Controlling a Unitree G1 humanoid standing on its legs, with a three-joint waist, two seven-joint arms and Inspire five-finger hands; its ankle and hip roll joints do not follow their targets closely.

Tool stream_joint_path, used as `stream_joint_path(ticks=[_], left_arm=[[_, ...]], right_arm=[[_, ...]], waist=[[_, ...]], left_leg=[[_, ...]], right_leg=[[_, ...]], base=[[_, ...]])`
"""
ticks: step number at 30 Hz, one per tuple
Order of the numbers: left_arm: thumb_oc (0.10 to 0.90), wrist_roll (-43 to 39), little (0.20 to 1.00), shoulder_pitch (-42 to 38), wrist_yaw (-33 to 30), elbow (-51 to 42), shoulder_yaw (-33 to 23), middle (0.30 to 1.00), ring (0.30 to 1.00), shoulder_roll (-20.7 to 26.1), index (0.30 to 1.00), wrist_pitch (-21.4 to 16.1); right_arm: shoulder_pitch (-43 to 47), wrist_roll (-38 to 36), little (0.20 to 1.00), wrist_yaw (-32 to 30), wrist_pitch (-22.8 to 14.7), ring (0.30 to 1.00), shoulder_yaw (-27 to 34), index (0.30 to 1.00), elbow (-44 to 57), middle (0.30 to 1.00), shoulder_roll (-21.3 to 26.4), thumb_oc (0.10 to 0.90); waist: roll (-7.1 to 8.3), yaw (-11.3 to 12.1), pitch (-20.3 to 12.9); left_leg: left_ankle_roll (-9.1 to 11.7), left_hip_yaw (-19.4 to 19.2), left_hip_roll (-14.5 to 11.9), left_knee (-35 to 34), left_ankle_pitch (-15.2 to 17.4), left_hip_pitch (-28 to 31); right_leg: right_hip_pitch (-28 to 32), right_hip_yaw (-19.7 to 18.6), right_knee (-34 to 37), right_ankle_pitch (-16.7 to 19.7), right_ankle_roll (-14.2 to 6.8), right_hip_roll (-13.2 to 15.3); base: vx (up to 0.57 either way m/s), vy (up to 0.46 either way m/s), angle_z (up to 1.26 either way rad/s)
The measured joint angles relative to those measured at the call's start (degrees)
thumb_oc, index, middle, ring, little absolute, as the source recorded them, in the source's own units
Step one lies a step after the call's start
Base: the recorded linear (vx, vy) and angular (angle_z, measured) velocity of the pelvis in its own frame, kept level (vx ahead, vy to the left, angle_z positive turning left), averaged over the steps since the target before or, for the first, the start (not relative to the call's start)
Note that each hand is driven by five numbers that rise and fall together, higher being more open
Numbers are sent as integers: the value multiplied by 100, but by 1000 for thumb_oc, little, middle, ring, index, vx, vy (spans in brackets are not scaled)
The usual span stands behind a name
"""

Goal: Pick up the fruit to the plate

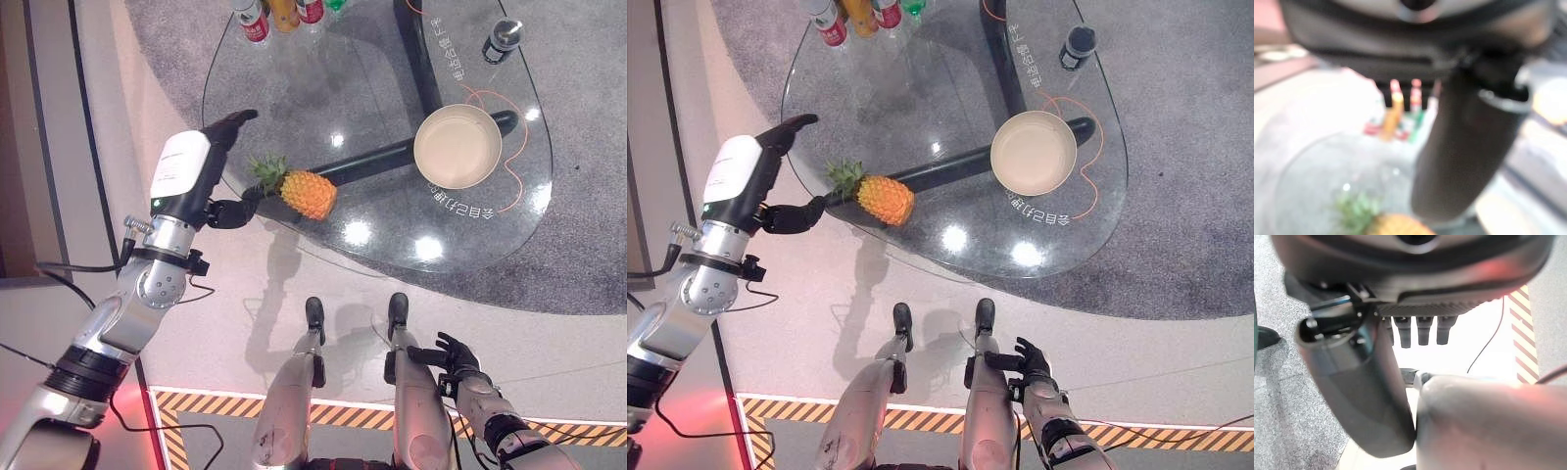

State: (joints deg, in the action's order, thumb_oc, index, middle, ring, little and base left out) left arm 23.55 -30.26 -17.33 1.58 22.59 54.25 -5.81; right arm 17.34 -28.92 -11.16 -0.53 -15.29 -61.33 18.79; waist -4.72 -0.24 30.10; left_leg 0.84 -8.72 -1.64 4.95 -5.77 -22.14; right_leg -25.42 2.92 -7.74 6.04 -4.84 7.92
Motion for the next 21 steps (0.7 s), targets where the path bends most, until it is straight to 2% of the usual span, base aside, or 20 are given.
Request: stream_joint_path(ticks=[2,5,12,16,21], left_arm=[[800,274,900,-417,-36,122,461,900,900,134,900,-44],[800,638,900,-904,-198,435,950,900,900,220,900,-103],[800,877,900,-2059,-615,1622,2375,900,900,230,900,-72],[800,947,900,-2315,-722,2014,2743,900,900,155,900,-40],[800,1010,900,-2529,-732,2297,3000,900,900,-124,900,31]], right_arm=[[17,0,900,55,-13,900,-8,900,0,900,23,800],[109,2,900,207,-21,900,-16,900,11,900,56,800],[311,30,900,325,-127,900,-225,900,25,900,87,800],[442,29,900,368,-158,900,-277,900,52,900,93,800],[520,31,900,365,-232,900,-290,900,64,900,113,800]], waist=[[0,-26,0],[2,-206,1],[63,-456,35],[87,-605,50],[110,-619,54]], left_leg=[[1,-24,3,-6,1,-35],[-18,-34,-5,6,-17,-184],[-22,-174,-31,15,-8,-326],[-23,-189,-32,62,-9,-546],[-23,-199,-39,114,-9,-740]], right_leg=[[-57,-24,-10,0,-1,1],[-198,-31,-7,21,-5,-9],[-460,-178,-97,27,-1,-50],[-685,-201,-134,40,3,-55],[-913,-216,-239,25,13,-54]], base=[[-2,35,-6],[3,40,-2],[-8,47,-10],[-9,37,-2],[-17,31,-1]])
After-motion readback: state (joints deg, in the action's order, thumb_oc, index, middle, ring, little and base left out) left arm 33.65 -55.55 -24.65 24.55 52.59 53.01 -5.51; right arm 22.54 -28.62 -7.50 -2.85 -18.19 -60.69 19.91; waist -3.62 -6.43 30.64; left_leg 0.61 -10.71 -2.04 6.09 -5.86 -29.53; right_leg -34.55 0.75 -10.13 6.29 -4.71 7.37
